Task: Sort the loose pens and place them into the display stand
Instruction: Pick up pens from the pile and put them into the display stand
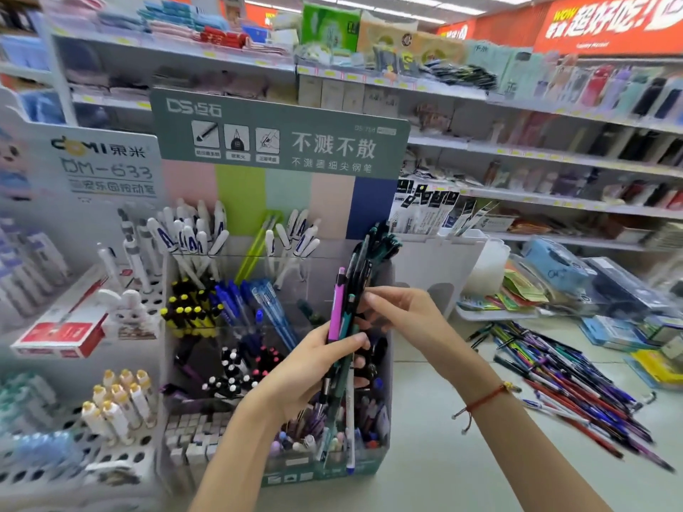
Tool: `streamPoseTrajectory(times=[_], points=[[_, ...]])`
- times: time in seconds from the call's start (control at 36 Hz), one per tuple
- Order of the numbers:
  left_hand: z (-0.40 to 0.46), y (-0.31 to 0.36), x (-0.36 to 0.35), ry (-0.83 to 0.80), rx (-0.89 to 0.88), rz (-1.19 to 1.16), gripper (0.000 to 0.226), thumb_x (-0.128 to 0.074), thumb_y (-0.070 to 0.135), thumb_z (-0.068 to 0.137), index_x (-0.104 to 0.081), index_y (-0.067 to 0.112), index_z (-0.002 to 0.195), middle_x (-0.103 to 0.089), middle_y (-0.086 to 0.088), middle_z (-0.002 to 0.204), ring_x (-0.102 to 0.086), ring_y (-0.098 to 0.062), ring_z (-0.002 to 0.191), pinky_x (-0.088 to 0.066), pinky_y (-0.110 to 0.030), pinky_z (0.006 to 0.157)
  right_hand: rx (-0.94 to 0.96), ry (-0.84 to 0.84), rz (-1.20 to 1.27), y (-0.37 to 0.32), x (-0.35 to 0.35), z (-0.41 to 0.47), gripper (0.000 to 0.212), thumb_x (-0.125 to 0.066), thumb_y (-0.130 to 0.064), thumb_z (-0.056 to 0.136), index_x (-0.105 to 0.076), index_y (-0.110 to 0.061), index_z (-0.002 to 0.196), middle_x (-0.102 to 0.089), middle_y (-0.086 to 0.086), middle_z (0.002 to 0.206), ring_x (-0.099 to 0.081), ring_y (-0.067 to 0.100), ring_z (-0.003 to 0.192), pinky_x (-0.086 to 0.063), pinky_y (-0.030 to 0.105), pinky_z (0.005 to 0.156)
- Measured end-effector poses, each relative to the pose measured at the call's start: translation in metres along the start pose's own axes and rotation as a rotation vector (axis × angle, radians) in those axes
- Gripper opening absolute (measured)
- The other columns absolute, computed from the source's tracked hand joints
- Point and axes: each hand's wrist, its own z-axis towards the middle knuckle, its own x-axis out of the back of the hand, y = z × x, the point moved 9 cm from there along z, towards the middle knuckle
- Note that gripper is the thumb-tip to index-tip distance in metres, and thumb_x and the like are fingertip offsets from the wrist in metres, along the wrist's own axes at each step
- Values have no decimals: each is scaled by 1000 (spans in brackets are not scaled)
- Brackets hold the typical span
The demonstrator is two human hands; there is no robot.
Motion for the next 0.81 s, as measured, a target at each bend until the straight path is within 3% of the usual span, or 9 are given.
streamPoseTrajectory(times=[0.11, 0.25, 0.39, 0.47, 0.58, 0.69, 0.81], points=[[-2, -1, 2, -64, 4, 80, 15, -58, 16, 94, -59, 9, 108, -62, -1, 89, -61, -6, 69, -54, -23, 64, -35, 46, 120, 4, -1, -7, 18, -62, -26, 91, -72, -19, 105, -73, -7, 83, -61, 6, 72, -48, 22, 69], [-4, -8, -3, -171, 54, 98, 16, -60, 19, 93, -61, 13, 108, -63, 1, 87, -61, -8, 73, -53, -24, 67, 2, 211, 89, -6, 3, -7, 15, -60, -21, 93, -72, -11, 95, -65, -4, 64, -56, 4, 53, -46, 15, 51], [-2, -11, 1, -205, 126, -24, 12, -59, 16, 93, -61, 6, 98, -62, 4, 71, -60, -8, 66, -59, -29, 67, -75, 267, 215, 3, 6, -9, 22, -56, -19, 96, -69, -4, 104, -69, 3, 81, -59, 5, 56, -49, 15, 55], [-3, -16, 6, -227, 148, -44, 11, -57, 13, 94, -58, 5, 100, -60, 3, 74, -58, -7, 63, -54, -24, 62, -92, 392, 258, 7, 21, -12, 16, -56, -21, 96, -70, -15, 101, -66, 1, 80, -59, 5, 56, -49, 15, 54], [0, -22, 22, -226, 157, -67, 19, -56, 13, 94, -57, 7, 112, -59, 0, 83, -56, -10, 62, -54, -29, 62, -24, 709, 338, 5, 59, -28, 14, -54, -17, 97, -67, -11, 100, -59, -2, 71, -59, 4, 52, -51, 14, 55], [2, -29, 40, -203, 154, -73, 18, -56, 12, 94, -58, 10, 112, -58, 1, 81, -54, -11, 62, -54, -31, 63, 165, 1045, 40, -5, 84, -49, 12, -57, -13, 96, -62, -13, 107, -65, 3, 76, -63, 6, 56, -57, 23, 63], [0, -37, 43, -243, 195, -85, 17, -59, 14, 92, -61, 12, 109, -59, -1, 85, -54, -13, 64, -54, -31, 66, 316, 1089, -424, -20, 65, -43, 22, -63, -17, 92, -59, -15, 114, -66, -6, 82, -64, 7, 68, -55, 27, 66]])
